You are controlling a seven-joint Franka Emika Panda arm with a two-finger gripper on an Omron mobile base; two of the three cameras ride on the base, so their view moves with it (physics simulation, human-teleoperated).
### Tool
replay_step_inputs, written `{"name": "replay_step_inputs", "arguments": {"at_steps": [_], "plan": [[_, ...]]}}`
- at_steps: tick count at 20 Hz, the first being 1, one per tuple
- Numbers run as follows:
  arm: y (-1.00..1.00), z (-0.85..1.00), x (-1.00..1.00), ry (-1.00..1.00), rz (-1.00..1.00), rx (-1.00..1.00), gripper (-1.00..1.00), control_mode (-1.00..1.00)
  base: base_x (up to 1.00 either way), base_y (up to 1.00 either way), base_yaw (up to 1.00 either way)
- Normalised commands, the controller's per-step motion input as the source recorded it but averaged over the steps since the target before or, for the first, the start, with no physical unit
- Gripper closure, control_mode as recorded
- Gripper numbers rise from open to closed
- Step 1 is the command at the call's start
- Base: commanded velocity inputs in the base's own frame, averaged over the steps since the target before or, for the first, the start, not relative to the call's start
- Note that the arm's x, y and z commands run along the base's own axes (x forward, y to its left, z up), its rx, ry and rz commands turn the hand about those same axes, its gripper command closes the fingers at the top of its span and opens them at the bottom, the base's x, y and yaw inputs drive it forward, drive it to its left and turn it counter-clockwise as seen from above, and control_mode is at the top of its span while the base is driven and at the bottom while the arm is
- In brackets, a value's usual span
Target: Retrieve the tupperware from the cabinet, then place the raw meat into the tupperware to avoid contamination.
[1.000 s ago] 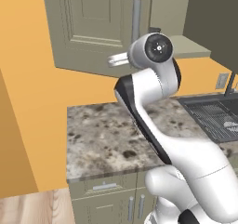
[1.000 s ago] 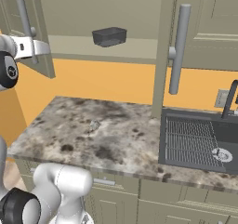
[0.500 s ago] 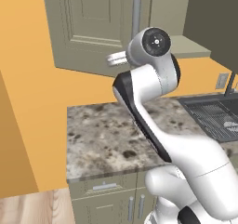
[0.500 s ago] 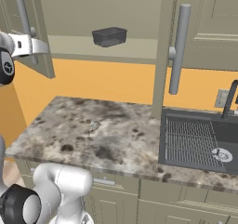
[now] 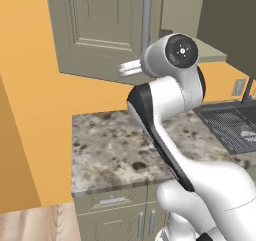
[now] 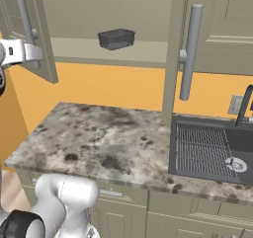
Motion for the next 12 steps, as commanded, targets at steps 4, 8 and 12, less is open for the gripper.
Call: {"name": "replay_step_inputs", "arguments": {"at_steps": [4, 8, 12], "plan": [[-0.24, 0.04, -0.56, -0.05, 0.12, 0.0, -1.0, -1.0, 0.0, 0.0, 0.0], [-0.37, 0.07, -0.49, -0.09, 0.14, 0.0, -1.0, -1.0, 0.0, 0.0, 0.0], [-0.48, 0.08, -0.41, -0.1, 0.15, 0.0, -1.0, -1.0, 0.0, 0.0, 0.0]]}}
